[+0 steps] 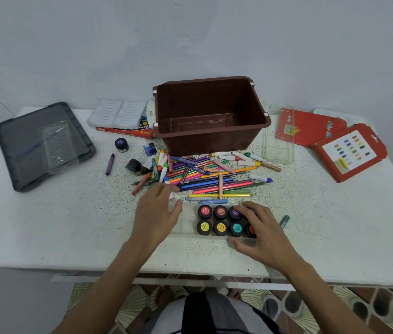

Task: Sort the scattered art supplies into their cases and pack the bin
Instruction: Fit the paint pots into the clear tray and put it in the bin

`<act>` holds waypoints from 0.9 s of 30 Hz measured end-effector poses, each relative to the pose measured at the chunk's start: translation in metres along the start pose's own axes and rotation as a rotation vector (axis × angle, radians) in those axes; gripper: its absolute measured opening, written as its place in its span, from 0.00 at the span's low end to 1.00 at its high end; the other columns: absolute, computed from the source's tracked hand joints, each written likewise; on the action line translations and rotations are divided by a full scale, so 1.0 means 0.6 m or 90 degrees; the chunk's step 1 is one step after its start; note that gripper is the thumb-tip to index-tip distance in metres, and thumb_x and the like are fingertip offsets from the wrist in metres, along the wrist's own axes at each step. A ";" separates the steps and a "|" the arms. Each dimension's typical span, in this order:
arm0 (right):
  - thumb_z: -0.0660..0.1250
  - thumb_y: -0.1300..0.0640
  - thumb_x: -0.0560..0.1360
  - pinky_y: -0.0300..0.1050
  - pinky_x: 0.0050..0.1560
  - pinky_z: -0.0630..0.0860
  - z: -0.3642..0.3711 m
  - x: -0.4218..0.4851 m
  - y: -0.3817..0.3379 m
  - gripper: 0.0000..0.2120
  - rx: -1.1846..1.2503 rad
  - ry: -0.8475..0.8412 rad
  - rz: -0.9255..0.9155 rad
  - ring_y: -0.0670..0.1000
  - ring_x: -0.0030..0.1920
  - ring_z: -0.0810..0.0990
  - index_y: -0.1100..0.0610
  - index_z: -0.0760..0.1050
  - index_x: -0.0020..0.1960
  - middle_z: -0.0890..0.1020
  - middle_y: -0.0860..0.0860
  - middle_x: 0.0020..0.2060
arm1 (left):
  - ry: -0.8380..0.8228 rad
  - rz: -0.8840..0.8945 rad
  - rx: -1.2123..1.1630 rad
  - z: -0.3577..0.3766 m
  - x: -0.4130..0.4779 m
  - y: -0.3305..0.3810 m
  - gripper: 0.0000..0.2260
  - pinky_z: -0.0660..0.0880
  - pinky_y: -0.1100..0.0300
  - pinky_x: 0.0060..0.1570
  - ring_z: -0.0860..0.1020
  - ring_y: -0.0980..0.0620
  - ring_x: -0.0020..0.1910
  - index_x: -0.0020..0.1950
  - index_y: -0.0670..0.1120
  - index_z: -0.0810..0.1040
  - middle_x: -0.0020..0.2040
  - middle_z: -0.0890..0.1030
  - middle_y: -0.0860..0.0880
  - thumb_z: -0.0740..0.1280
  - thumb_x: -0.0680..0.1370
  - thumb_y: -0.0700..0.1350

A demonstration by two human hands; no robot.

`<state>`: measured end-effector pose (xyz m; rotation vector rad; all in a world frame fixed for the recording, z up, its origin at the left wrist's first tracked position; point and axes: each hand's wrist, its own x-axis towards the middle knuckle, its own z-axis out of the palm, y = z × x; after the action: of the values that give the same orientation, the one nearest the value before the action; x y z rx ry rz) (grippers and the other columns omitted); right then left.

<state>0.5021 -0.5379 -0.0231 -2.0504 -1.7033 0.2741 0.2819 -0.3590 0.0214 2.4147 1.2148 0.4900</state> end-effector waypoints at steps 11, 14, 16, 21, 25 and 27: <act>0.66 0.32 0.71 0.47 0.66 0.69 0.003 0.002 -0.001 0.35 0.002 0.009 -0.004 0.51 0.66 0.68 0.50 0.67 0.71 0.70 0.49 0.67 | 0.030 -0.118 0.151 0.014 0.041 -0.050 0.16 0.78 0.46 0.47 0.79 0.42 0.52 0.65 0.47 0.76 0.58 0.79 0.42 0.69 0.78 0.47; 0.66 0.33 0.71 0.47 0.66 0.69 0.002 0.001 -0.001 0.35 0.002 0.006 -0.002 0.51 0.66 0.68 0.49 0.67 0.71 0.70 0.49 0.67 | 0.034 -0.113 0.107 0.012 0.039 -0.047 0.16 0.80 0.46 0.44 0.79 0.43 0.50 0.64 0.46 0.76 0.57 0.80 0.42 0.70 0.77 0.46; 0.66 0.33 0.71 0.46 0.66 0.69 0.001 0.001 -0.001 0.35 0.001 0.005 -0.001 0.51 0.66 0.68 0.49 0.67 0.71 0.70 0.49 0.67 | 0.060 -0.110 0.051 0.006 0.033 -0.035 0.15 0.79 0.50 0.43 0.79 0.45 0.48 0.61 0.46 0.76 0.56 0.80 0.44 0.72 0.76 0.46; 0.66 0.33 0.71 0.44 0.66 0.67 0.002 0.000 -0.001 0.35 0.000 0.002 -0.002 0.50 0.66 0.67 0.50 0.67 0.72 0.69 0.48 0.67 | 0.050 -0.103 -0.152 -0.010 0.014 0.004 0.15 0.72 0.67 0.42 0.78 0.54 0.48 0.54 0.50 0.70 0.50 0.77 0.53 0.73 0.73 0.42; 0.67 0.34 0.71 0.45 0.66 0.67 0.002 0.001 -0.001 0.35 0.001 0.000 0.000 0.50 0.66 0.67 0.49 0.67 0.72 0.69 0.48 0.67 | -0.069 -0.029 -0.203 -0.017 0.005 0.013 0.22 0.73 0.60 0.56 0.76 0.55 0.54 0.65 0.53 0.73 0.57 0.74 0.53 0.73 0.73 0.41; 0.67 0.34 0.71 0.45 0.66 0.67 0.002 0.001 -0.001 0.35 0.001 0.001 -0.001 0.50 0.66 0.67 0.49 0.67 0.72 0.69 0.48 0.67 | -0.133 0.019 -0.174 -0.015 0.002 0.011 0.19 0.70 0.64 0.58 0.74 0.57 0.55 0.64 0.52 0.76 0.57 0.73 0.53 0.73 0.74 0.43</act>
<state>0.5014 -0.5371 -0.0240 -2.0480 -1.7026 0.2742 0.2827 -0.3601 0.0326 2.1909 0.9573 0.3744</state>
